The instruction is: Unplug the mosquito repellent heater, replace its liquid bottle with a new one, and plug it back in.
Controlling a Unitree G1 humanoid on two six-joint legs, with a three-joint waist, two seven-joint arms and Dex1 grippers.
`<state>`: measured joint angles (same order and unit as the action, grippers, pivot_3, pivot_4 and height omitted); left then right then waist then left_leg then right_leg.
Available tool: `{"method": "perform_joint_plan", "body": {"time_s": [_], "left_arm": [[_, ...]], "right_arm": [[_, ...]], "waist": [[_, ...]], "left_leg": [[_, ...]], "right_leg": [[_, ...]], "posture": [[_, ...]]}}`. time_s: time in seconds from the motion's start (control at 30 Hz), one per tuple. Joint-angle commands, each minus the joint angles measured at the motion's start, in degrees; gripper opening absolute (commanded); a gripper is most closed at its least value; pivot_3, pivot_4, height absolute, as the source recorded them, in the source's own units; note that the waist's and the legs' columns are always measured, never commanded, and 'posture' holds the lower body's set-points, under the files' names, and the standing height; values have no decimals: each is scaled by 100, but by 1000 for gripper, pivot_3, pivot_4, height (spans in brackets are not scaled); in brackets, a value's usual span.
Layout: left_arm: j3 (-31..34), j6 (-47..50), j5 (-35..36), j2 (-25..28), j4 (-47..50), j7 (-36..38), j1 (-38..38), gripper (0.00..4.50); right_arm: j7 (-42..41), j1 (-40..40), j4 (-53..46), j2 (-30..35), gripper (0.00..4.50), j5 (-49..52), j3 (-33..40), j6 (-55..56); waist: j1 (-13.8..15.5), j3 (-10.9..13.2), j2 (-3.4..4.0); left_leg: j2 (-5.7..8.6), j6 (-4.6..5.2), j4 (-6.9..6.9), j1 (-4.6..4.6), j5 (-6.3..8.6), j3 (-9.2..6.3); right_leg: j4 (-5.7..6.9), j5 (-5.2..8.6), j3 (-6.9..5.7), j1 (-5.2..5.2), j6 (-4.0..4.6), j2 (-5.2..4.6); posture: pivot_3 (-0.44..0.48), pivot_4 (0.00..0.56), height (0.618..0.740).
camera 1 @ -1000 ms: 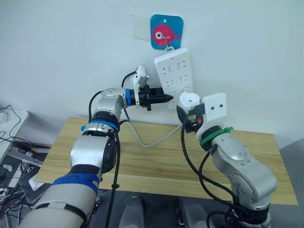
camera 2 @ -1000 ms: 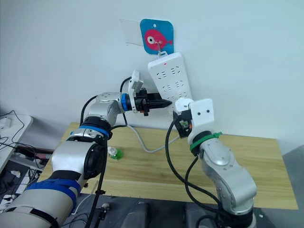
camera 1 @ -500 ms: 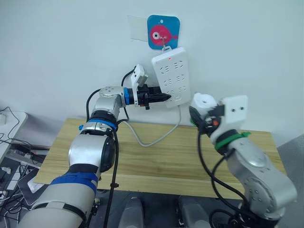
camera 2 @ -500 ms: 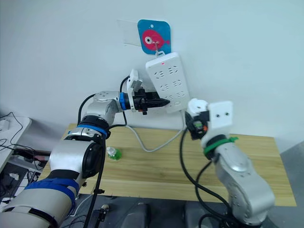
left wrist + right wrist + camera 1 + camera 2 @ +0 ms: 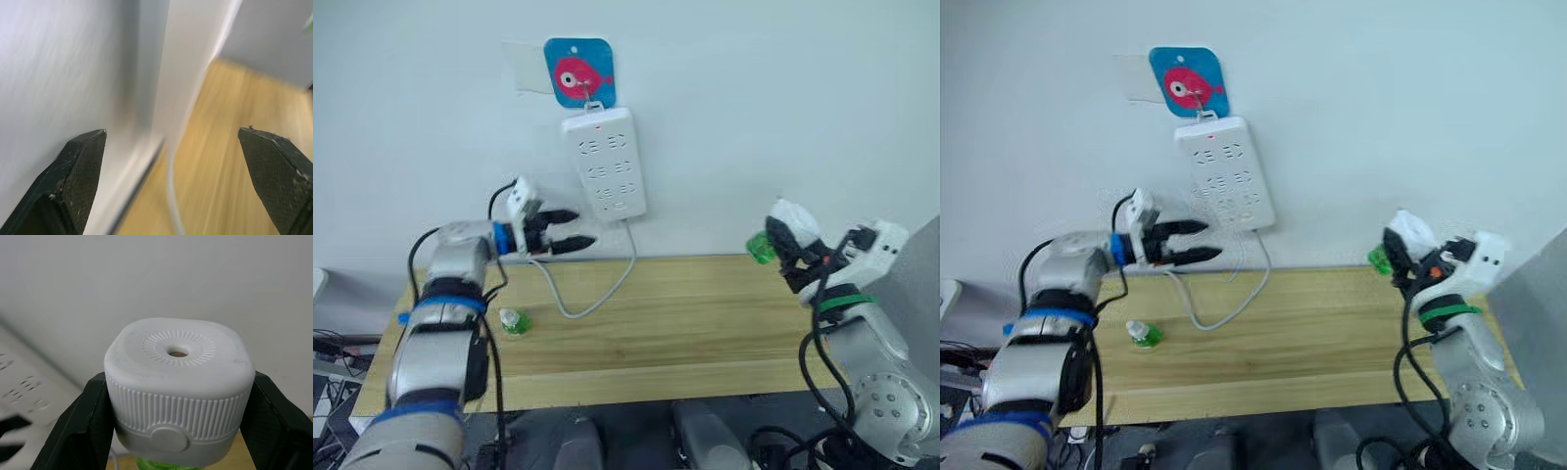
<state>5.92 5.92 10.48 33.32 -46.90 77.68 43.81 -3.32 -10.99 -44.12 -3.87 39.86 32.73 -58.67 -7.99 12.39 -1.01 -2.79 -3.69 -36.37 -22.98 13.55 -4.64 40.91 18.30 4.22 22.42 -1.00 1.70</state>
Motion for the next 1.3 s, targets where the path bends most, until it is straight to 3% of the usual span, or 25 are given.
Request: {"method": "perform_joint_plan", "body": {"time_s": [0.03, 0.17, 0.37, 0.73, 1.3], "left_arm": [[17, 156, 481, 48, 1878, 127, -576, 4496], [-202, 414, 771, -229, 3215, -126, -982, 4496], [-628, 625, 984, -793, 4010, -448, -970, 4496], [-1226, -631, 558, -1857, 2714, -804, -336, 4496], [-1536, -1516, 263, -3209, 1983, -1770, -190, 4496]], "right_arm": [[343, -125, 194, -105, 3035, 991, 309, 152], [885, -207, 708, -124, 3035, 1967, 541, 336], [1206, -130, 1265, 299, 3035, 2782, 473, 723], [1198, -22, 1989, 881, 3035, 3496, 100, 1349], [1832, 281, 1128, 614, 3035, 4201, -1126, 2334]], "waist": [[90, 1, 0], [372, 1, 0], [464, 1, 0], [431, 1, 0], [318, -1, -1]], "left_leg": [[0, -19, 18, -6, -11, -2], [10, -34, 33, -47, -20, -12], [61, -42, 25, -49, -25, 9], [66, -41, 26, -48, -27, 9], [69, -43, 22, -57, -29, 5]], "right_leg": [[-5, 4, -4, 11, 7, -4], [-10, 12, -13, 47, 18, -40], [-9, 2, -8, 47, -2, -70], [-6, 2, -9, 47, -3, -67], [-5, 3, -11, 50, -5, -68]], "posture": [[-40, 190, 740], [-20, 191, 740], [-26, 191, 740], [-49, 187, 740], [-77, 173, 740]]}}
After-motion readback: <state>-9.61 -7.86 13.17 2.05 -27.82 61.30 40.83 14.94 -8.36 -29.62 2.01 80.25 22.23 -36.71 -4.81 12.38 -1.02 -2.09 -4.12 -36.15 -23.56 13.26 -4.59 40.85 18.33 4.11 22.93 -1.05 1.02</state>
